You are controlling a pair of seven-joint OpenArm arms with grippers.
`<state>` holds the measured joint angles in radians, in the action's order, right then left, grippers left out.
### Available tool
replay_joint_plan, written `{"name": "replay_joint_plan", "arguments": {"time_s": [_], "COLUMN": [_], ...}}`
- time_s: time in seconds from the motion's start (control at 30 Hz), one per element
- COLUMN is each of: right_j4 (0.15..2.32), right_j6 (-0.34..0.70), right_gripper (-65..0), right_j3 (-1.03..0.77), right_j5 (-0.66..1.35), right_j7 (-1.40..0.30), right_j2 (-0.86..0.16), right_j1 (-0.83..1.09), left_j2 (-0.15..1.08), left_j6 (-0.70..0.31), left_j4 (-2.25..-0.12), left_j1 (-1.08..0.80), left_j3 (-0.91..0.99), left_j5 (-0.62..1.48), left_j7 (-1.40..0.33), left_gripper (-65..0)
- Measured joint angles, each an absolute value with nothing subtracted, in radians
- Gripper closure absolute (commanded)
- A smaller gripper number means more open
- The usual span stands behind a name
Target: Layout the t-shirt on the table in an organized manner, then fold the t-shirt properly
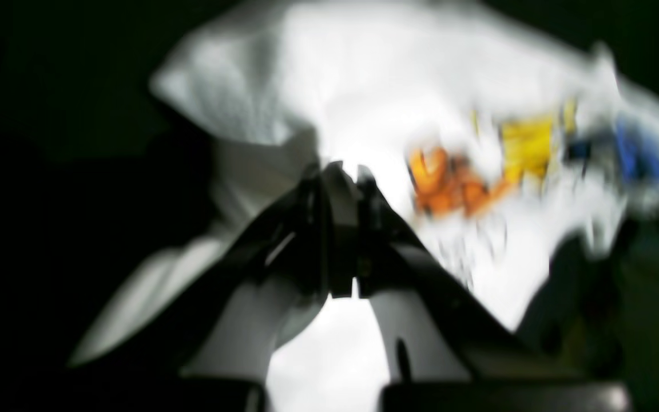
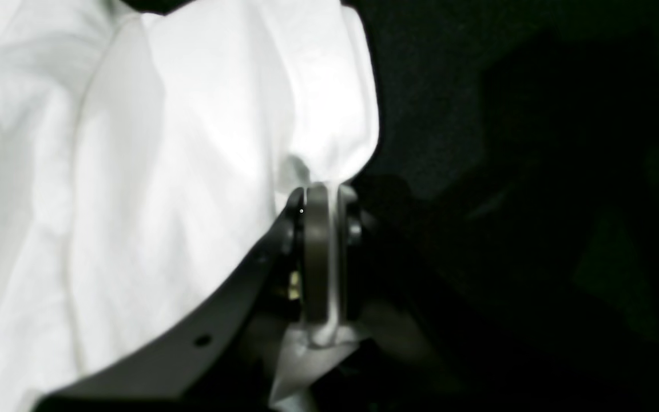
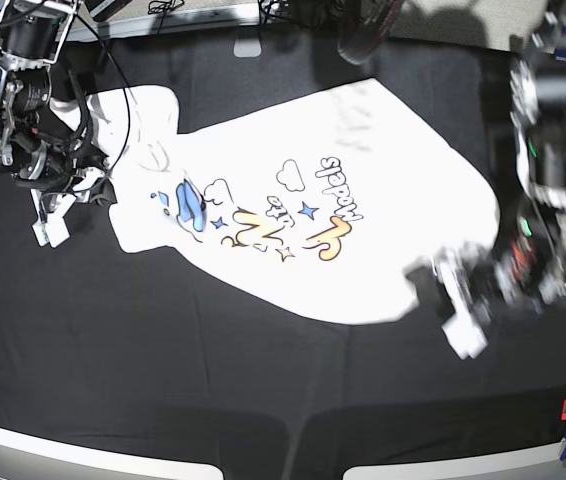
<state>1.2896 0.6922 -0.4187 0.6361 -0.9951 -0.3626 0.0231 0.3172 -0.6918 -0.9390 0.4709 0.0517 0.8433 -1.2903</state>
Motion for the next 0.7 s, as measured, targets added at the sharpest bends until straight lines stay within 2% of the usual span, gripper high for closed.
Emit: {"name": "replay_joint_plan", "arguments": {"time_s": [0.13,0.3,0.47,0.6,0.63,0.7], "right_j4": [1.290,1.290,1.290,1.290,1.290,1.290], "right_j6": [0.693,0.693,0.693,0.693,0.693,0.693], "right_gripper": [0.0,0.0,0.0,0.0,0.0,0.0], "right_j3": [-0.419,-0.418,-0.418,-0.418,-0.418,-0.418], "right_j5": [0.632,0.632,0.632,0.632,0.632,0.632], "right_j7": [-0.995,-0.995,-0.995,-0.995,-0.995,-0.995], "right_j2": [-0.363,-0.363,-0.363,-0.363,-0.363,-0.363], "right_j1": [0.024,0.023,0.022,0.023,0.022,0.022], "left_j2": [0.298,0.289,0.291,0.291,0.291,0.291], "left_j6": [-0.691,-0.692,-0.692,-0.692,-0.692,-0.692], "left_j4": [-1.138,-1.395,-1.531,-1.538,-1.538,-1.537], "left_j1": [0.313,0.152,0.054,-0.019,-0.039,-0.070], "left_j3": [0.054,0.053,0.053,0.053,0.054,0.054], "left_j5": [0.960,1.060,1.090,1.096,1.095,1.095], "left_j7": [-1.401,-1.401,-1.407,-1.362,-1.361,-1.366], "left_gripper": [0.0,0.0,0.0,-25.0,-29.3,-32.1]}}
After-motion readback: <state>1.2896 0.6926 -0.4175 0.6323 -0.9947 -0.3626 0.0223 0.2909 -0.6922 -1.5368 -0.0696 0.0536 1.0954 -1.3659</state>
